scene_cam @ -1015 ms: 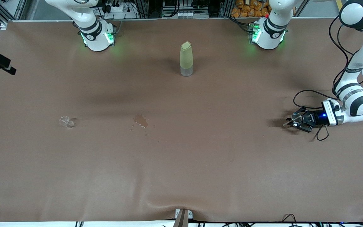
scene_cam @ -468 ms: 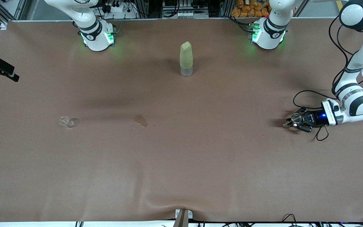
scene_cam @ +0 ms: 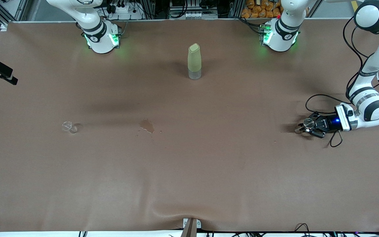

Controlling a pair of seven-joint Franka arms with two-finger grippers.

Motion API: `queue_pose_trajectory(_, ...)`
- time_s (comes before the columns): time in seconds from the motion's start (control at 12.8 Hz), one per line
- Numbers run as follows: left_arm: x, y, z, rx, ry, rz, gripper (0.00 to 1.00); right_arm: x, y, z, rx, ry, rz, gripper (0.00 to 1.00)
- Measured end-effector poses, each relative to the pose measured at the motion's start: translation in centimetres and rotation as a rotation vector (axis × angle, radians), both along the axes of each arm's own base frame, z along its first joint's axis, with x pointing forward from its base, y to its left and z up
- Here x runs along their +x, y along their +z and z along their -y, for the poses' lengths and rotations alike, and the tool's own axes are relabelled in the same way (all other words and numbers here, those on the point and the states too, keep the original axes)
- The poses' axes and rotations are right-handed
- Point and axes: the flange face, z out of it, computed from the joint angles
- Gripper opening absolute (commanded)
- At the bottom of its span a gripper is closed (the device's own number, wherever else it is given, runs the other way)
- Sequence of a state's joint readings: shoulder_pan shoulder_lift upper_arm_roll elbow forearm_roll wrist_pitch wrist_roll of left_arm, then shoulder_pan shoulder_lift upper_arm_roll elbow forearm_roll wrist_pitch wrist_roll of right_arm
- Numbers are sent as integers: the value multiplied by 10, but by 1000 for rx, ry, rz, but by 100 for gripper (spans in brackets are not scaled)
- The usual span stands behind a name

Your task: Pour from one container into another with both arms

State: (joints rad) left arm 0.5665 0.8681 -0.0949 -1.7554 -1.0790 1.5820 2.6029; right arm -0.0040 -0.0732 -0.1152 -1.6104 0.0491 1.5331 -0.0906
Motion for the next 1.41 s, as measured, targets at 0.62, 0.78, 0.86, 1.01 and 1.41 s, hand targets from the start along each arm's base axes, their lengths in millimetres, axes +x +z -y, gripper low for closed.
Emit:
queue_pose_trajectory(0.62,0,0,0,0,0,-1,100,3,1,5,-6,-9,6,100)
queue_pose_trajectory(0.78,0,0,-4,3,6,-6,100,3,3,6,-9,-10,9,100)
queue_pose_trajectory(0.86,0,1,-9,8,13,-8,100,3,3,6,-10,-11,9,100)
queue_pose_trajectory(1.01,4,7,-24,35,19,-17,100,3,3,8,-11,-13,10,100)
queue_pose_trajectory(1.41,34,62,-71,184,7,-87,100,3,8,8,-13,-14,21,100)
